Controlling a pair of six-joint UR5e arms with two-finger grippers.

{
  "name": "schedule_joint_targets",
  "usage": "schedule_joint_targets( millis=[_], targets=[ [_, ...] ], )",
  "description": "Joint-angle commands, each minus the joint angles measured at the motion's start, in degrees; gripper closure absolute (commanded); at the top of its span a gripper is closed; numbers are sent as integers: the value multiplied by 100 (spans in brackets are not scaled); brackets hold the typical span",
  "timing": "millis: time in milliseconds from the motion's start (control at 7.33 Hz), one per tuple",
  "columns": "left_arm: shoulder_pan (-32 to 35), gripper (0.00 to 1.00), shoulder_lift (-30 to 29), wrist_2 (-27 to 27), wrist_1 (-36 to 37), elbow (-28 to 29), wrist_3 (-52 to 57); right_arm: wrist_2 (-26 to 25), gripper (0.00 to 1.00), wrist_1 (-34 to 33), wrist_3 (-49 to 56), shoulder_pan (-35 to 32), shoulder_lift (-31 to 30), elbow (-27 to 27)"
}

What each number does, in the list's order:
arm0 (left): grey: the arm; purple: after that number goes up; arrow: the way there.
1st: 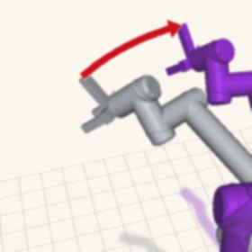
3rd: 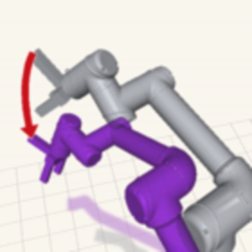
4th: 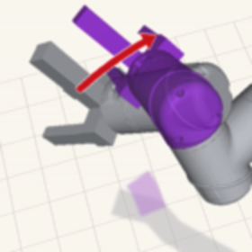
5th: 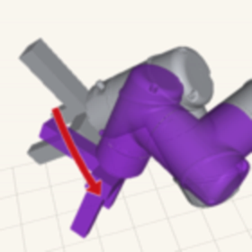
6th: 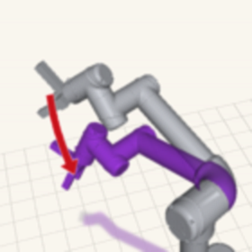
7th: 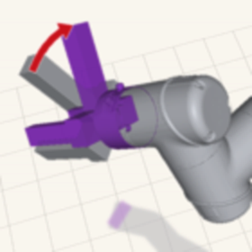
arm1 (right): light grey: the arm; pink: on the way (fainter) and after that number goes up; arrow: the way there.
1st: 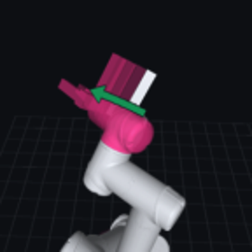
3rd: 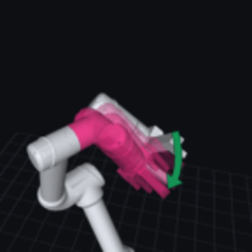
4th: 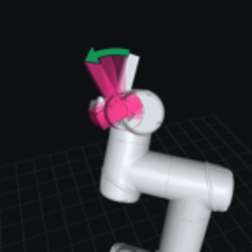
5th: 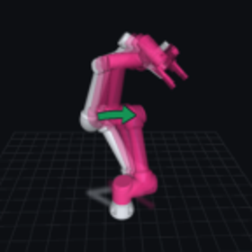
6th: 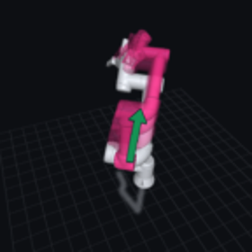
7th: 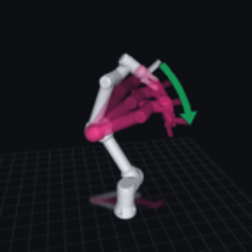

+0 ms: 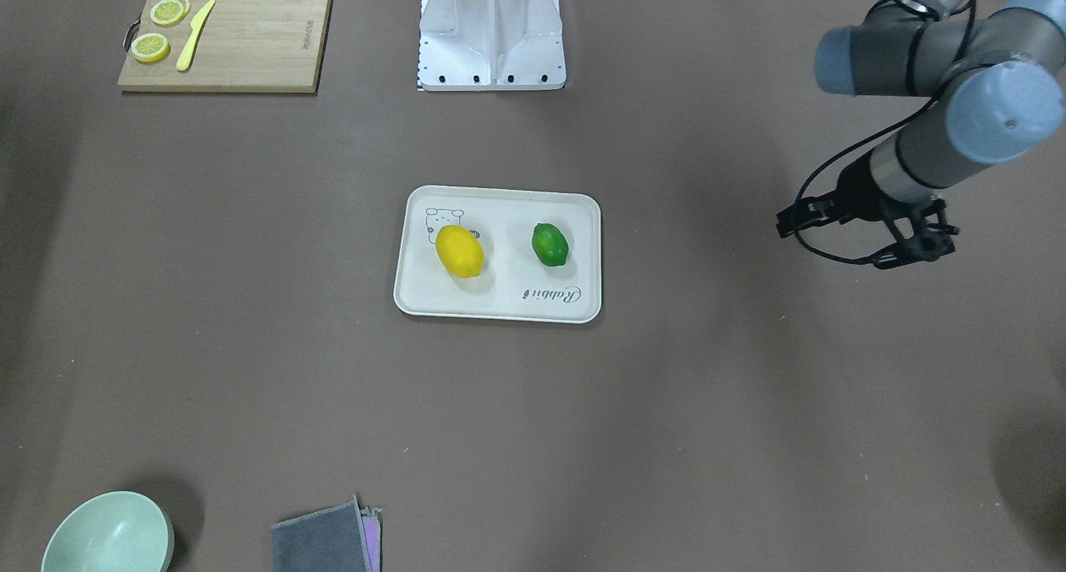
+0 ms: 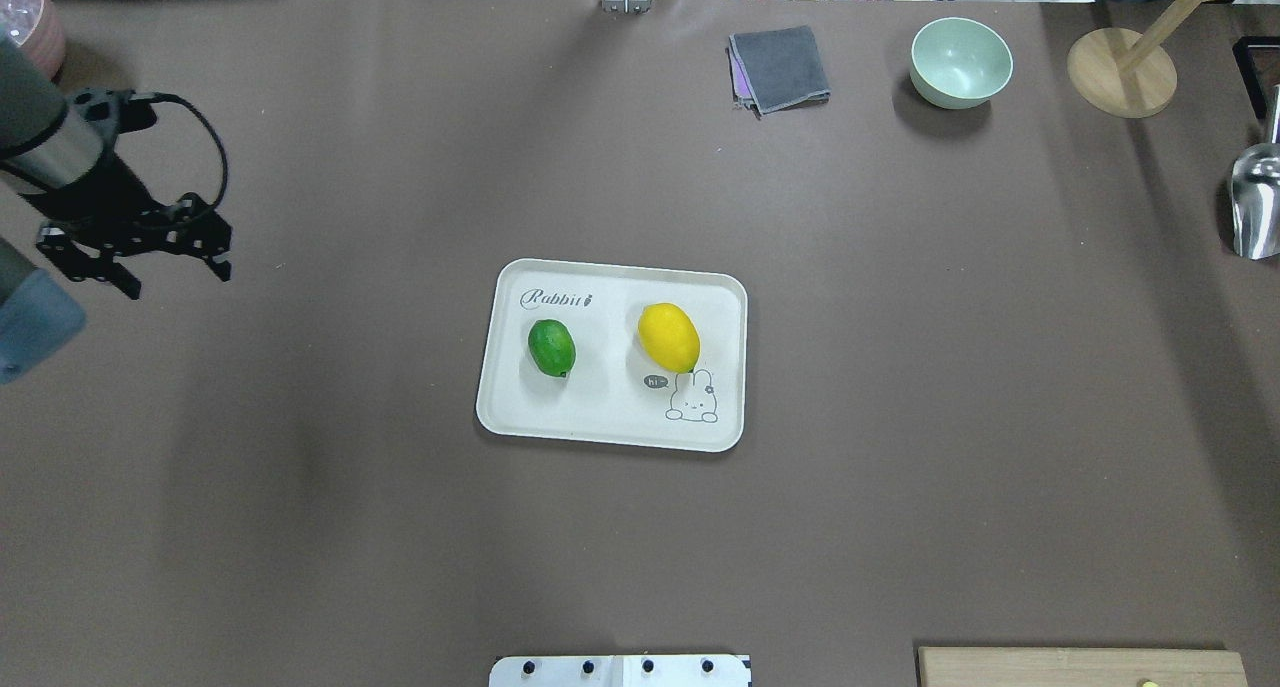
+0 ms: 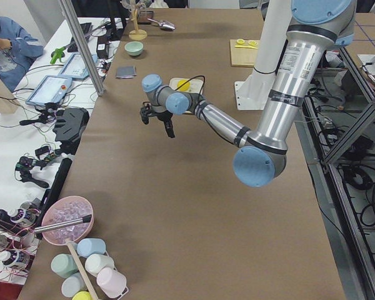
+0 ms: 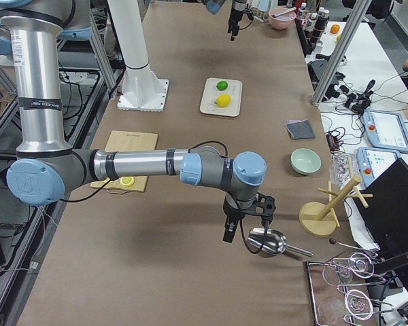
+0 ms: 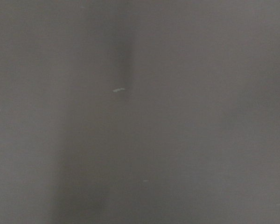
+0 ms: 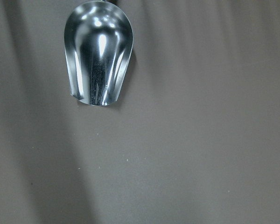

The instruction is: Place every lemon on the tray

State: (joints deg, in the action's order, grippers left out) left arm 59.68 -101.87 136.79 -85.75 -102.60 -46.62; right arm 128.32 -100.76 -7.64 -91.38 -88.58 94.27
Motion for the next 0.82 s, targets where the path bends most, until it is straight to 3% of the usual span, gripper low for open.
schedule_joint_targets(
  millis=[0, 136, 273, 409, 545, 682],
  targets=[
    [1022, 2, 999, 102, 31, -112, 1725, -9, 0, 91, 8, 6, -18, 4],
    [1176, 2, 1194, 468, 119, -50, 2214, -35, 0, 257, 8, 6, -45, -31],
    [1734, 2, 1353, 524, 372, -293, 2367, -35, 0, 363, 8, 6, -115, -49],
    [1870, 2, 1537, 516, 409, -261, 2847, -35, 0, 495, 8, 6, -185, -66],
    [2089, 2, 1530, 524, 906, -261, 3461, -26, 0, 505, 8, 6, -194, -66],
    [2613, 2, 1556, 533, 1146, -269, 3954, -26, 0, 514, 8, 6, -194, -58]
  ],
)
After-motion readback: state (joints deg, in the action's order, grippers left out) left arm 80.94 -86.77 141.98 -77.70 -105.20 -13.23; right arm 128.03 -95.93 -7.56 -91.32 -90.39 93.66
